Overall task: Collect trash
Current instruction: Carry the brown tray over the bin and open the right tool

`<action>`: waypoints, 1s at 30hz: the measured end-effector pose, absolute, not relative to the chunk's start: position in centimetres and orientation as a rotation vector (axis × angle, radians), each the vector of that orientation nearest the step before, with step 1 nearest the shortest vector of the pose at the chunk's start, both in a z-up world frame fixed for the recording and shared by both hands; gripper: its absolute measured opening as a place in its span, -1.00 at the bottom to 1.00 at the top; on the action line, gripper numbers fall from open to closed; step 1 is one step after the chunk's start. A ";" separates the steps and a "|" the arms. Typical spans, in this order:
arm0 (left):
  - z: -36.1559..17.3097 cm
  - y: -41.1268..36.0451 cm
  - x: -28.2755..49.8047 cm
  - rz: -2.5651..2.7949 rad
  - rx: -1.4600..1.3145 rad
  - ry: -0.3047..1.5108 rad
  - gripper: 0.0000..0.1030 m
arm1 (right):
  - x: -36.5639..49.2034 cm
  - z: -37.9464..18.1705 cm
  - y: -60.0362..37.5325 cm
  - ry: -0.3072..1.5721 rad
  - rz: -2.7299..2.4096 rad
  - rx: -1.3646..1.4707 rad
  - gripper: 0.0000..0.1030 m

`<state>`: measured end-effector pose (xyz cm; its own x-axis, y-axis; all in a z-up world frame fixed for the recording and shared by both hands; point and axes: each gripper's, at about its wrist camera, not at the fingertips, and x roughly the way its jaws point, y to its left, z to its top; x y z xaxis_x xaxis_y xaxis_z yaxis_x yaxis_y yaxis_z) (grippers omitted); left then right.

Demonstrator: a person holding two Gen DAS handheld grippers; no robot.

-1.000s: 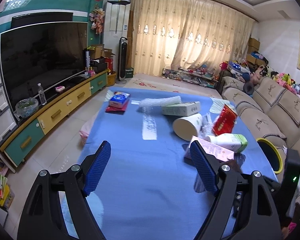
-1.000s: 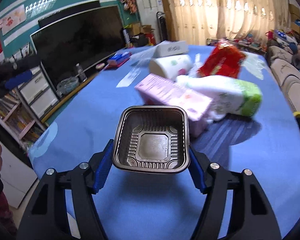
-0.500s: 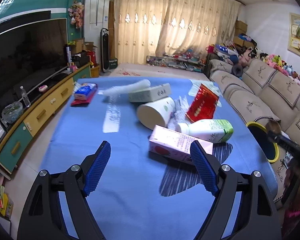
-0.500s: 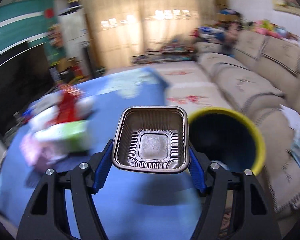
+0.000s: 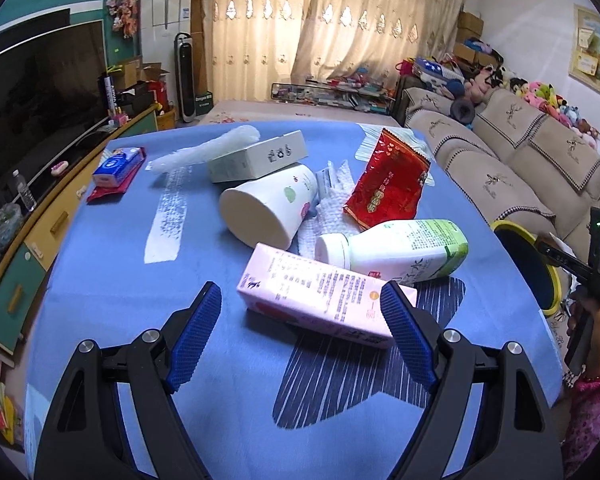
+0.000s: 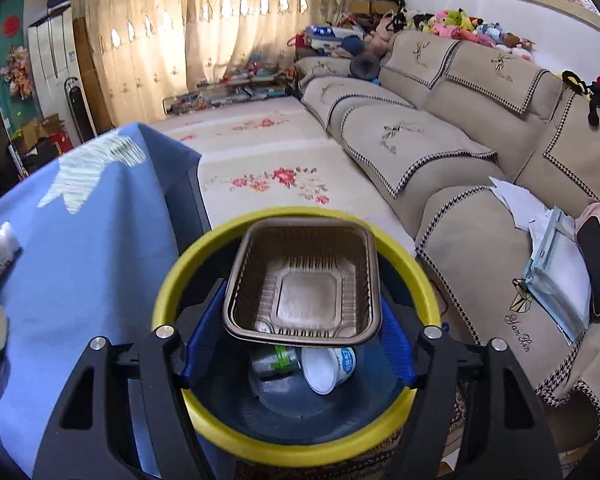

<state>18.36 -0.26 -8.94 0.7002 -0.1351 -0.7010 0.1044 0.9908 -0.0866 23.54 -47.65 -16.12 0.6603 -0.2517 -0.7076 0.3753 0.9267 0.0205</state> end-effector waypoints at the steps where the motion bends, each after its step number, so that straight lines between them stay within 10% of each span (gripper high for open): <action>1: -9.0 -0.1 18.5 -0.137 -0.043 0.788 0.57 | 23.7 -16.4 -47.8 0.777 -0.359 0.174 0.35; 30: -11.9 -3.8 18.1 -0.424 0.017 0.928 0.64 | 23.6 -16.7 -45.9 0.781 -0.341 0.159 0.40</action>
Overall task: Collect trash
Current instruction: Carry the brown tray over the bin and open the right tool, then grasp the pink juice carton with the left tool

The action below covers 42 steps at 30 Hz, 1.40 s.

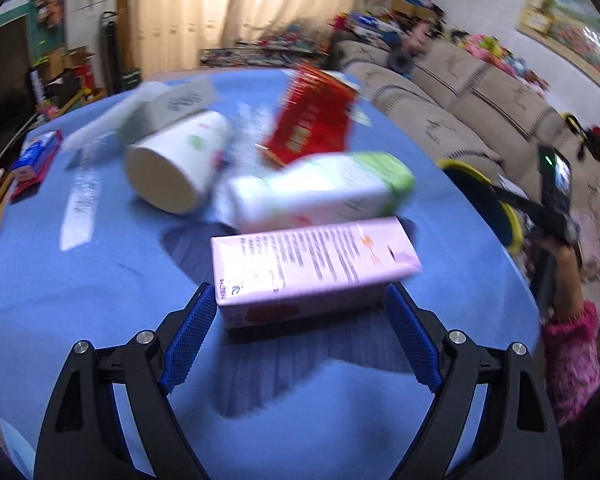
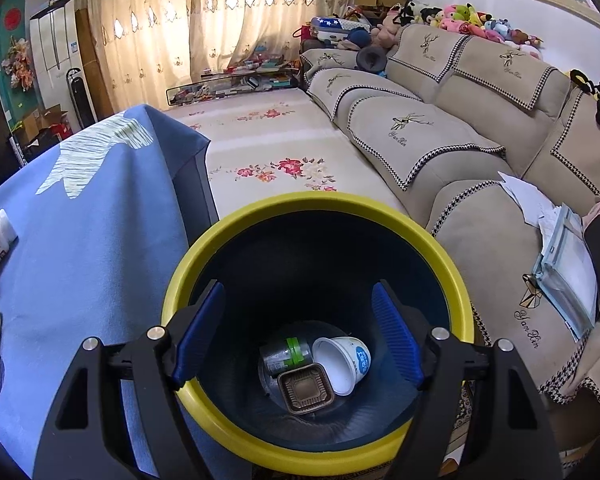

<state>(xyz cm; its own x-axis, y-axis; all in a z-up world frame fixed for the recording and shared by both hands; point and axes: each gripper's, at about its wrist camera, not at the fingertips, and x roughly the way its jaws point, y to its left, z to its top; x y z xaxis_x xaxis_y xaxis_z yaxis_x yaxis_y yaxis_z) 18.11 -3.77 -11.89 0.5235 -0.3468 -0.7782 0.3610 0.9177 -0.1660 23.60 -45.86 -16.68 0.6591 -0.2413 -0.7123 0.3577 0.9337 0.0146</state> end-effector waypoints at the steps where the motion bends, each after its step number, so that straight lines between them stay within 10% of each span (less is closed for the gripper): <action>1: -11.9 -4.3 17.6 -0.445 0.020 0.936 0.64 | 23.4 -16.6 -45.9 0.779 -0.338 0.162 0.40; 19: -11.9 -7.9 18.7 -0.578 0.229 0.886 0.63 | 21.4 -16.8 -47.9 0.774 -0.350 0.199 0.40; 26: -13.1 -9.7 20.9 -0.628 0.245 0.927 0.40 | 21.7 -17.1 -48.0 0.783 -0.348 0.201 0.40; 32: -13.0 -10.2 20.8 -0.639 0.242 0.930 -0.20 | 21.9 -17.5 -47.9 0.789 -0.336 0.206 0.40; 42: -10.8 -11.3 18.8 -0.637 0.254 0.894 -0.26 | 20.4 -17.4 -48.4 0.773 -0.324 0.232 0.40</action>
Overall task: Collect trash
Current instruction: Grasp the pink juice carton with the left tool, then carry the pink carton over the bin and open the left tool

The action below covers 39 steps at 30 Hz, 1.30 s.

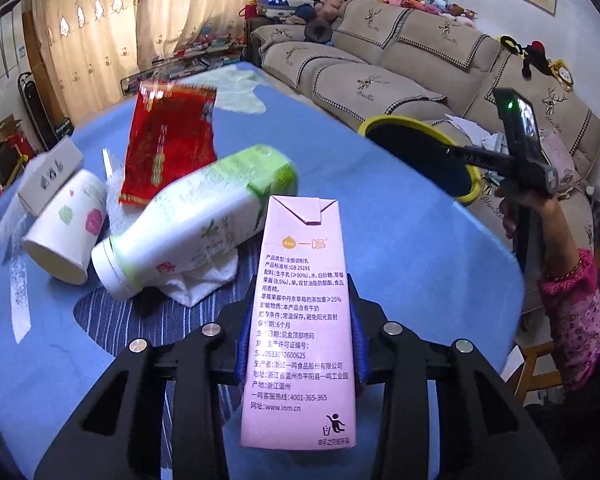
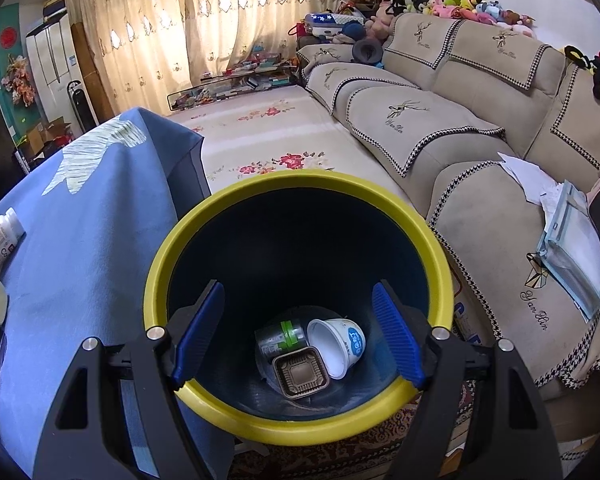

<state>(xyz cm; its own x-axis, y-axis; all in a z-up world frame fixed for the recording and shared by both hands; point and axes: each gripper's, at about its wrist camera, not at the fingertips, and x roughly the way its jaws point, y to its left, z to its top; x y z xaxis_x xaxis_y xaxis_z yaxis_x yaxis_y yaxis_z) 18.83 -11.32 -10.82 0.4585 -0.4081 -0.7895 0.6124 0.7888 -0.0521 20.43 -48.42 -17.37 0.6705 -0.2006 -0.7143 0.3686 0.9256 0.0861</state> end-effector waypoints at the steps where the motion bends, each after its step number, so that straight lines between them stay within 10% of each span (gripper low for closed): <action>1: -10.2 -11.7 18.6 -0.640 0.258 0.884 -0.26 | 20.2 -17.3 -48.5 0.770 -0.325 0.235 0.40; 36: -13.6 -43.7 29.8 -0.856 0.384 0.984 -0.25 | 15.0 -18.3 -56.9 0.748 -0.412 0.332 0.40; 39: -14.2 -44.5 30.5 -0.823 0.381 0.992 0.15 | 15.0 -18.5 -57.0 0.754 -0.411 0.340 0.40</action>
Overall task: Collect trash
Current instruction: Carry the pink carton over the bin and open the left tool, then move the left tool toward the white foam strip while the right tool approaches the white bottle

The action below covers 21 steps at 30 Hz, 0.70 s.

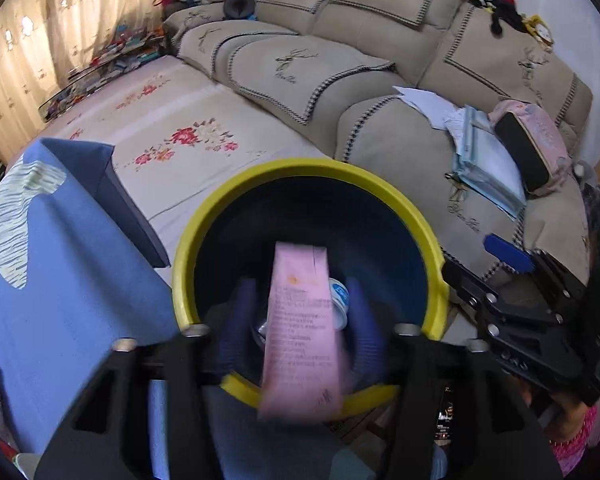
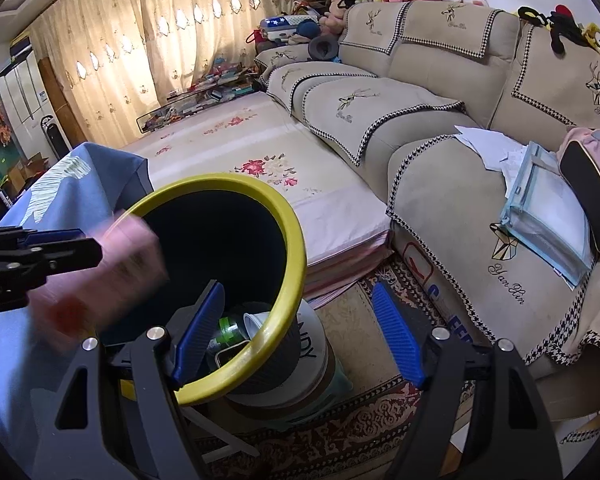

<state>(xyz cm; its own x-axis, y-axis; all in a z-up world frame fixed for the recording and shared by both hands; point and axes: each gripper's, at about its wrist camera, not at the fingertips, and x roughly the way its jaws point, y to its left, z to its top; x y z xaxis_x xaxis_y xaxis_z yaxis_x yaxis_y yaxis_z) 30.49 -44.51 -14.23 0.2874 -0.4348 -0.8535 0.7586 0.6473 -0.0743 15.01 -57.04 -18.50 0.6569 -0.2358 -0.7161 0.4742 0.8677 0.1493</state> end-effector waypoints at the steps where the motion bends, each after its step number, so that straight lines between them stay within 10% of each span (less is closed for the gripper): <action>1: -14.1 -44.5 30.6 -0.820 0.366 0.988 0.16 | 15.0 -18.5 -57.0 0.754 -0.409 0.341 0.40; 21: -4.9 -24.3 26.1 -0.650 0.084 0.719 0.78 | 16.8 -17.1 -51.7 0.773 -0.340 0.247 0.43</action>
